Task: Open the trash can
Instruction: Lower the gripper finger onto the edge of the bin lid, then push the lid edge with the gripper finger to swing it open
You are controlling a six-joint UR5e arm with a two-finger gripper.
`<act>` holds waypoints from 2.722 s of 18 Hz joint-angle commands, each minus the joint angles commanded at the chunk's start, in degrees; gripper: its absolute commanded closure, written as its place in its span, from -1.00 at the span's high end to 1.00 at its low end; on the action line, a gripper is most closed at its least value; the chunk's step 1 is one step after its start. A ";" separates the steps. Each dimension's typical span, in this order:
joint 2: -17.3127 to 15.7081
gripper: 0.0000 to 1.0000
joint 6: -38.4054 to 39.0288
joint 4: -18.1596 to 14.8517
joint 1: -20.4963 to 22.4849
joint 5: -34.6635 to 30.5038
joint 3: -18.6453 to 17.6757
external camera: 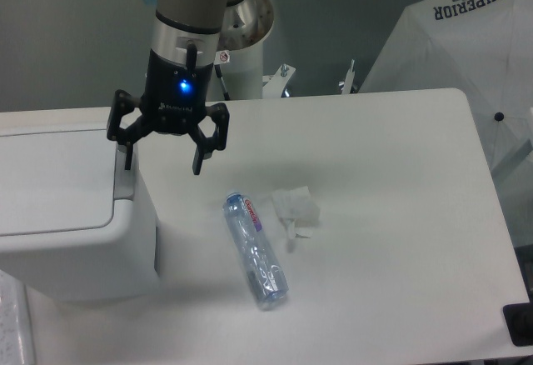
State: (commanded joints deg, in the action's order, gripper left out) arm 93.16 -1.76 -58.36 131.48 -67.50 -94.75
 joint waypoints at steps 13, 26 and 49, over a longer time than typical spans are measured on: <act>0.97 1.00 0.00 0.09 0.00 -0.18 -0.18; 1.58 1.00 0.00 0.17 0.00 -0.35 -0.26; 1.76 1.00 -0.09 0.18 0.00 -0.26 -0.35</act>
State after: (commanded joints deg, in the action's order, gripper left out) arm 94.92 -1.85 -58.18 131.48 -67.76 -95.10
